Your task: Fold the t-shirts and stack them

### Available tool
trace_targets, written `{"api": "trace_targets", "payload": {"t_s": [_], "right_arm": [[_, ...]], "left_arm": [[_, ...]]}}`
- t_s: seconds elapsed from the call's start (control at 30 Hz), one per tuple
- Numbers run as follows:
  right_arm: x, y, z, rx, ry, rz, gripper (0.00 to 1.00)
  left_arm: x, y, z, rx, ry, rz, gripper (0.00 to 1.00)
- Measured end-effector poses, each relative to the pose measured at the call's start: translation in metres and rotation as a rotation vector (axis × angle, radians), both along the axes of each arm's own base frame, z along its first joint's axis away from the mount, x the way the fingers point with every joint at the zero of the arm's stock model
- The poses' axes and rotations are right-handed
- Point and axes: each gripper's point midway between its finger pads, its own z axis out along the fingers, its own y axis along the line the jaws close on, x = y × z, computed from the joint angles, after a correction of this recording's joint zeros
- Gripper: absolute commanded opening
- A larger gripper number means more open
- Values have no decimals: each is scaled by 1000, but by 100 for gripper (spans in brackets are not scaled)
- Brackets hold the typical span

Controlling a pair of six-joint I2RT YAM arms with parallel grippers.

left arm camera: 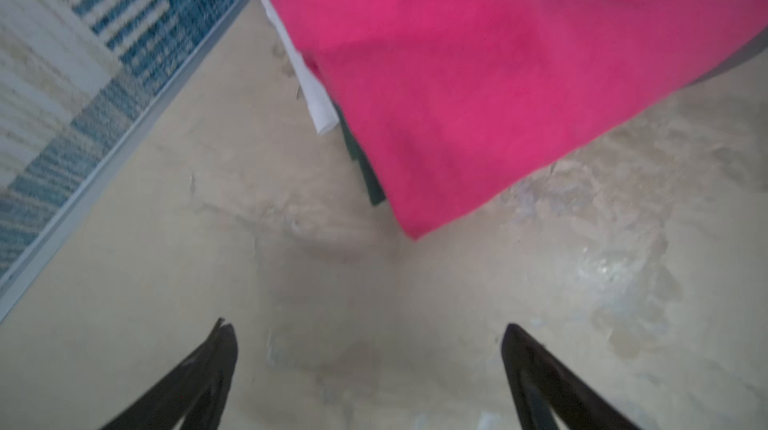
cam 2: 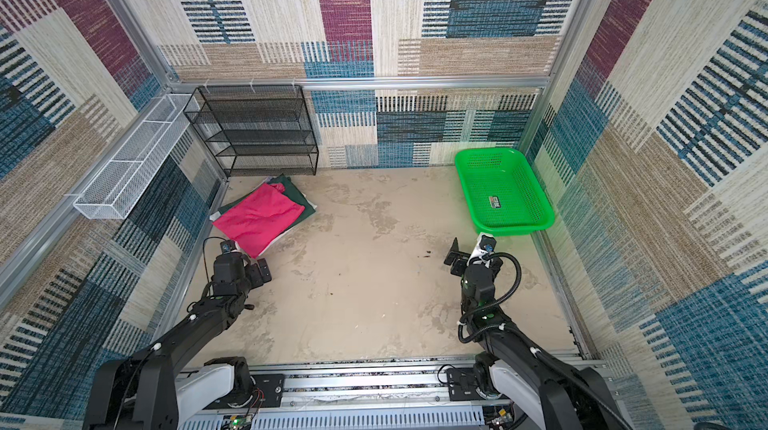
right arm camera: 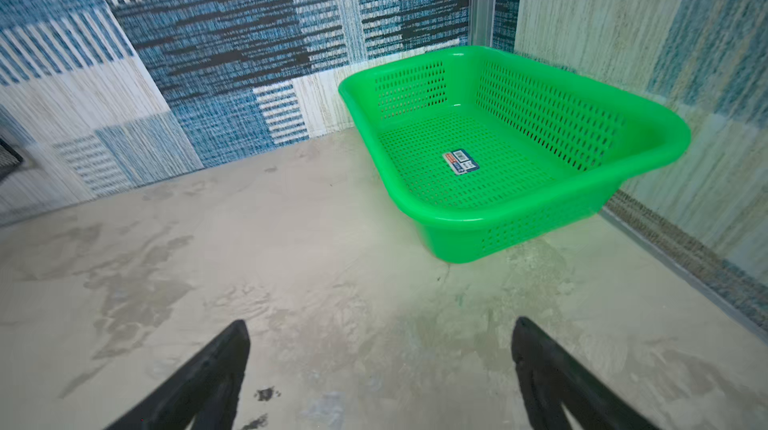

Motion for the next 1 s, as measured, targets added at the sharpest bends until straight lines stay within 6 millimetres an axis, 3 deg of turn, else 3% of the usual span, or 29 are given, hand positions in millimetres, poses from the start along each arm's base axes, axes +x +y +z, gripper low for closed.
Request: {"api": "trace_targets", "payload": {"t_s": [0.1, 0.2, 0.3, 0.4, 0.5, 0.6, 0.67, 0.73, 1.0], "right_arm": [[1, -1, -21, -95, 47, 23, 99], [8, 4, -6, -118, -50, 69, 99], [18, 9, 1, -173, -86, 110, 99], [25, 16, 6, -210, -135, 161, 98], [20, 0, -4, -212, -120, 141, 98], [33, -4, -21, -193, -56, 167, 99], [55, -8, 9, -160, -148, 191, 99], [60, -18, 20, -134, -181, 178, 99], [43, -10, 0, -75, -140, 231, 99]], "left_arm": [[19, -8, 1, 11, -85, -69, 99], [38, -13, -3, 27, -142, -122, 98], [47, -19, -21, 20, -111, -172, 99], [69, -22, 9, 38, -222, -200, 99], [75, -24, 15, 38, -226, -214, 99], [76, -28, 14, 37, -227, -238, 99], [77, -28, 14, 37, -227, -239, 99], [77, -28, 13, 38, -225, -241, 99], [79, -34, 14, 39, -225, -282, 99]]}}
